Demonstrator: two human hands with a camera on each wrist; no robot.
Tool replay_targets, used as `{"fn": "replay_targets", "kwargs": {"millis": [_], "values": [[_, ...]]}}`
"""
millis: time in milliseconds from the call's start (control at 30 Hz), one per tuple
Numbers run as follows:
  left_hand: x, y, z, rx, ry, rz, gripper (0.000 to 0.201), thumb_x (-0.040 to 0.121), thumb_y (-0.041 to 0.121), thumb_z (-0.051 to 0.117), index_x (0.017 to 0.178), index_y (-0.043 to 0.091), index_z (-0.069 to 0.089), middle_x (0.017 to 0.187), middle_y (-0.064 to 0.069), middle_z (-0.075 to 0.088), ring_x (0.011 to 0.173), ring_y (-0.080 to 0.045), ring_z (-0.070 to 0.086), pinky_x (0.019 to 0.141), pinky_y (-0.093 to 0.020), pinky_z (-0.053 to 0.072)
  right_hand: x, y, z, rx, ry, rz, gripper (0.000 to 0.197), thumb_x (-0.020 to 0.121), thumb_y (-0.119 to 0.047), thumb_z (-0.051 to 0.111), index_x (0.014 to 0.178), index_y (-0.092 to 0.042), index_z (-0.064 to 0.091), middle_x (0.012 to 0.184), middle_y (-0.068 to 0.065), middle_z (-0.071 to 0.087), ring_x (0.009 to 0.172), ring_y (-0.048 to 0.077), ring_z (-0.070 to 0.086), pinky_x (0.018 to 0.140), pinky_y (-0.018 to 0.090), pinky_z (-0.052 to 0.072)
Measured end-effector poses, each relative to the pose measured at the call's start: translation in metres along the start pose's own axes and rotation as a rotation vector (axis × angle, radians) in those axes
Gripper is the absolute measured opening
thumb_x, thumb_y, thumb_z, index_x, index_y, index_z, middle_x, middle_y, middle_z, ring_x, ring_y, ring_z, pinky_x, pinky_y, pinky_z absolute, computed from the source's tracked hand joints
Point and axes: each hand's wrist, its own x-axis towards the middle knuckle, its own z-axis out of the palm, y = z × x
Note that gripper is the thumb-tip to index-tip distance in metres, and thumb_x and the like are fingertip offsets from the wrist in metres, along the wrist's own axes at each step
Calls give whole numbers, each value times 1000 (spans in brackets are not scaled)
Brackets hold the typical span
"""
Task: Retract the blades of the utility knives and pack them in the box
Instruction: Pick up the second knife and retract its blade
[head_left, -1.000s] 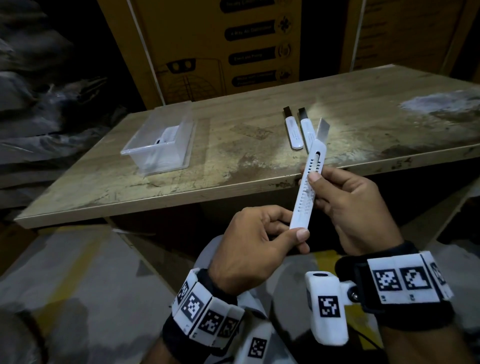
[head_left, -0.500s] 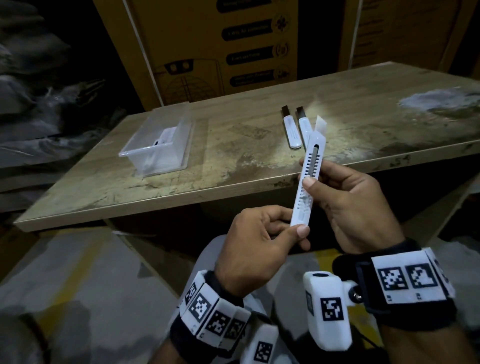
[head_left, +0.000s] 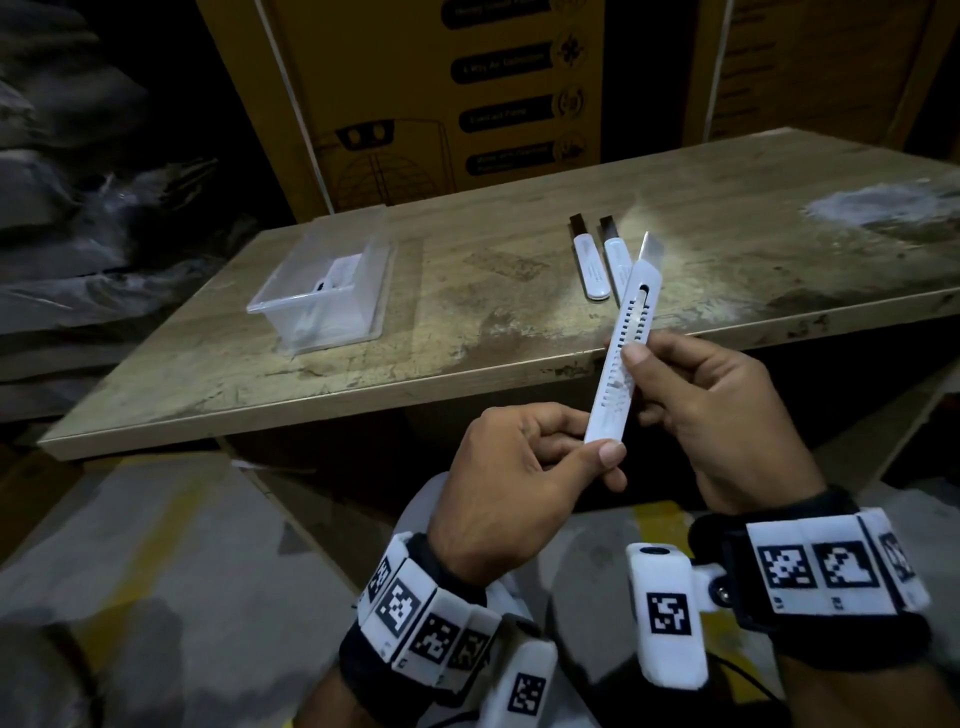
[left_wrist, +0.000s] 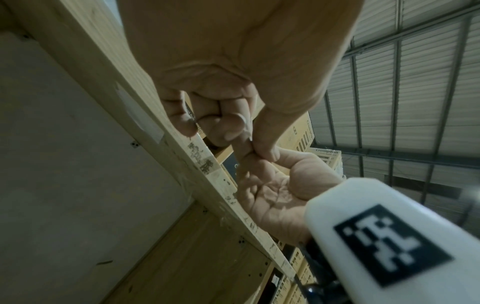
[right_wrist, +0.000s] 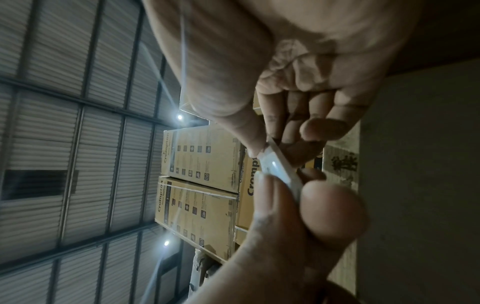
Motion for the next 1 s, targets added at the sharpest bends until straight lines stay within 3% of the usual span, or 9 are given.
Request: {"fn": "replay_targets", "kwargs": {"millis": [100,300,467,633,800,933,1000], "values": [[-1,-1,2,3,-1,6,16,100,21,80,115,16,82,83,0,87,81,-4,81,81,-22,61,0,0,2,69,1,31,9,93,-11,67,94,-11,76,81,2,76,72,13,69,62,27,56],[-3,-3,9,-34,32,24,16,98,18,81,113,13,83,80,-2,86,74,-3,80,72,-14,56,1,-1,2,118,3,63,12,91,-5,67,89,-12,77,82,3,76,73,13,67,67,26,55],[-3,-2,10,-41,64,34,13,98,17,81,110,13,84,79,-4,86,70,-2,78,69,-15,55,1,-2,3,139,-42,74,21,89,4,66,103,-9,75,88,2,75,81,12,67,73,24,57],[-1,1,5,-18,65,20,11,100,23,80,109,17,84,79,0,86,73,-4,77,74,-27,60,-1,0,10,132,-2,66,26,92,1,64,117,-3,70,103,10,76,91,13,68,82,29,55],[-2,5,3,-12,64,15,11,100,26,80,109,21,84,79,1,86,79,-22,83,83,-47,64,-3,-1,12,96,-10,29,23,94,-7,64,116,-4,72,99,10,75,84,12,66,78,30,56],[-3,3,2,-28,64,12,12,99,25,81,111,21,84,79,0,86,76,-9,79,79,-38,63,-5,-1,12,67,2,-25,17,96,-12,64,105,-3,75,78,-3,74,66,1,63,64,17,51],[-3,1,2,-30,63,18,14,99,24,80,113,19,83,80,0,86,77,-7,80,79,-30,61,-5,0,11,37,6,-33,14,94,-12,67,103,-5,76,82,0,76,70,6,66,66,21,54]]}}
